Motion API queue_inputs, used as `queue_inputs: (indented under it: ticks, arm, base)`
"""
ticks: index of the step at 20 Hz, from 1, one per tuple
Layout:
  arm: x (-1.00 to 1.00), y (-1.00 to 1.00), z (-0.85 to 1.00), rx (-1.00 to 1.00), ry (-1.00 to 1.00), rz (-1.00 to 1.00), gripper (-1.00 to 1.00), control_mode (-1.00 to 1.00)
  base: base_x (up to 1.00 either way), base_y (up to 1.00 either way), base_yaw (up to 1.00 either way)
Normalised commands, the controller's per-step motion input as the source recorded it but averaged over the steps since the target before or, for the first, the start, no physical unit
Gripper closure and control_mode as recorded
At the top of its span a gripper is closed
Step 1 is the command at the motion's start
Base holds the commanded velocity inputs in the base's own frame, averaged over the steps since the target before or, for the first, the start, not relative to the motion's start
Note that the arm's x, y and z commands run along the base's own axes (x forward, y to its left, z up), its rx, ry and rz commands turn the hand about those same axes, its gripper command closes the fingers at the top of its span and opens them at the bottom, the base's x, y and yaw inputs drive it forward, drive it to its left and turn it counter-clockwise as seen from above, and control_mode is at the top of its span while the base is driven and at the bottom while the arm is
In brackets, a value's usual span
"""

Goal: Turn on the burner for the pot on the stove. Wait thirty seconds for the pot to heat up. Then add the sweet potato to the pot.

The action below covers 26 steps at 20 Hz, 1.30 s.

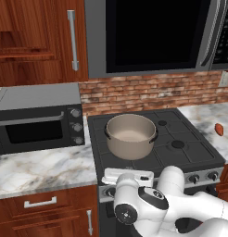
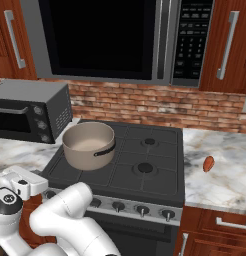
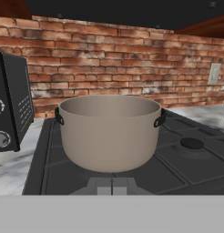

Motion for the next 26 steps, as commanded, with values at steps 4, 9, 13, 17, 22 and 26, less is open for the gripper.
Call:
queue_inputs:
  ticks: [4, 9, 13, 17, 22, 26]
  arm:
    - [0.0, 0.0, 0.0, 0.0, 0.0, 0.0, 1.0, -1.0]
    - [0.0, 0.0, 0.0, 0.0, 0.0, 0.0, 1.0, -1.0]
    - [0.0, 0.0, 0.0, 0.0, 0.0, 0.0, 1.0, -1.0]
    - [0.0, 0.0, 0.0, 0.0, 0.0, 0.0, 1.0, -1.0]
    - [0.0, 0.0, 0.0, 0.0, 0.0, 0.0, 1.0, -1.0]
    - [0.0, 0.0, 0.0, 0.0, 0.0, 0.0, 1.0, -1.0]
  base:
    - [0.0, 0.0, 0.0]
    - [0.0, 0.0, 0.0]
    - [0.0, 0.0, 0.0]
    - [0.0, 0.0, 0.0]
    - [0.0, 0.0, 0.0]
    - [0.0, 0.0, 0.0]
